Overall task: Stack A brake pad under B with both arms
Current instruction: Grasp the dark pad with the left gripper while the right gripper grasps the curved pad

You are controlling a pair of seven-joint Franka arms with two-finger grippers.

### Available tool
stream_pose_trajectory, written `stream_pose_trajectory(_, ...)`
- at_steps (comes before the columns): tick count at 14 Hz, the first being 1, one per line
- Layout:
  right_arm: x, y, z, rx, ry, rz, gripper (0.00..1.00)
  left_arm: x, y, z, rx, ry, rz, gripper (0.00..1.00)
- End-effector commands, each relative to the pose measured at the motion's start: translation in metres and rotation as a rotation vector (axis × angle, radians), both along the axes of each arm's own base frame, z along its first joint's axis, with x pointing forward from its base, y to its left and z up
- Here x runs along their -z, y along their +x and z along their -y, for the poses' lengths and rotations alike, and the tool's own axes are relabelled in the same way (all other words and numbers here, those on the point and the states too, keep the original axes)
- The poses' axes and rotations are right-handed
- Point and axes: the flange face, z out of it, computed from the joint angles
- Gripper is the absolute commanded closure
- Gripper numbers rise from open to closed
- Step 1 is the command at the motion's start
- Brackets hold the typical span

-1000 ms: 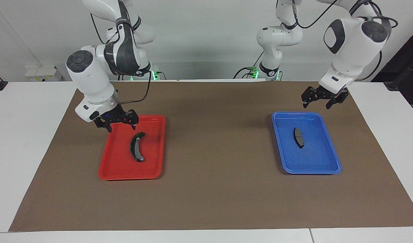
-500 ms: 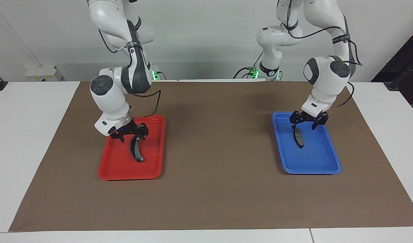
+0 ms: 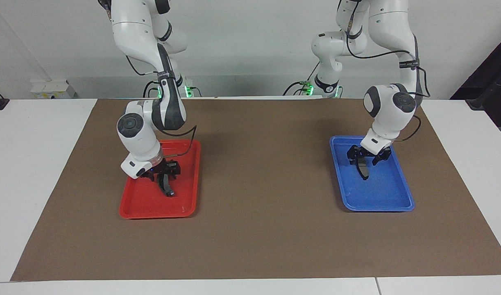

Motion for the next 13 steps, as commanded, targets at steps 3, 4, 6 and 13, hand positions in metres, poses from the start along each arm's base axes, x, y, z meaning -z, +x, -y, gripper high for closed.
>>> stream_pose_trajectory(3,-0.002,-0.002,0.007,-0.004,0.009,-0.013,0.26,0.014,0.000,-0.008,-0.009,-0.005,0.019,0.16)
stream_pose_trajectory(4,-0.002,-0.002,0.007,-0.006,0.009,-0.015,0.28,0.014,0.000,-0.009,-0.007,-0.005,0.019,0.28)
stream_pose_trajectory(6,-0.003,-0.002,0.006,-0.007,0.009,-0.015,0.32,0.014,0.000,-0.008,-0.004,-0.005,0.011,0.57)
stream_pose_trajectory(13,-0.003,-0.003,0.006,-0.010,0.010,-0.020,0.82,-0.009,0.016,-0.010,-0.014,-0.005,0.001,0.99)
